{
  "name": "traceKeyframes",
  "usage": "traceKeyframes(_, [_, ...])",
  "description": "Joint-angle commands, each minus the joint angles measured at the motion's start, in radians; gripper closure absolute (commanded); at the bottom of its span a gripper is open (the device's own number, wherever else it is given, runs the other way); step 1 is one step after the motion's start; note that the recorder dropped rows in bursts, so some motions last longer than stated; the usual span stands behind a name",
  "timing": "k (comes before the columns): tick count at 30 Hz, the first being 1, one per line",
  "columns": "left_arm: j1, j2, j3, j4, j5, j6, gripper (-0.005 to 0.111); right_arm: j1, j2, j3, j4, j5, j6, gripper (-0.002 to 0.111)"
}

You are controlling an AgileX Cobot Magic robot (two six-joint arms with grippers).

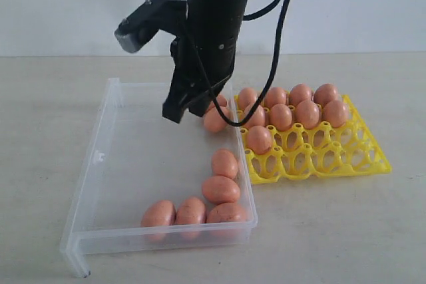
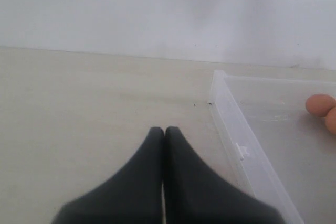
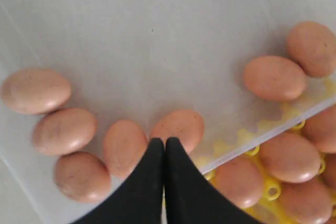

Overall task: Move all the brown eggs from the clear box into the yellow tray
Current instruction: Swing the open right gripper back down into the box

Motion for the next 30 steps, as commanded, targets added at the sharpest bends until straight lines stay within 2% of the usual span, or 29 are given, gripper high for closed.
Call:
traceKeyframes(1, [-0.004, -0.001, 0.003, -0.003, -0.012, 0.002, 0.111, -0.007, 0.058, -0.012, -0.044, -0.07, -0.297, 0.1])
traceKeyframes(7, [-0.004, -0.001, 0.003, -0.003, -0.016, 0.002, 0.111, -0.008, 0.157, -0.012, -0.118, -0.086, -0.324, 0.055])
traceKeyframes(9, [-0.004, -0.001, 0.003, -0.003, -0.016, 0.002, 0.111, -0.008, 0.178, -0.012, -0.118, -0.116, -0.326, 0.05])
traceKeyframes(15, [-0.004, -0.001, 0.003, -0.003, -0.018, 0.01, 0.111, -0.031, 0.214, -0.012, -0.161, -0.259, -0.351, 0.05])
traceKeyframes(19, [-0.004, -0.001, 0.003, -0.01, -0.018, 0.047, 0.111, -0.055, 0.215, -0.012, -0.261, -0.294, -0.353, 0.05])
traceKeyframes(26, [-0.004, -0.001, 0.003, -0.019, -0.018, 0.047, 0.111, -0.113, 0.238, -0.012, -0.223, -0.314, -0.367, 0.05])
traceKeyframes(30, [-0.004, -0.001, 0.003, -0.019, -0.012, 0.047, 0.111, -0.122, 0.246, -0.012, -0.173, -0.343, -0.438, 0.05])
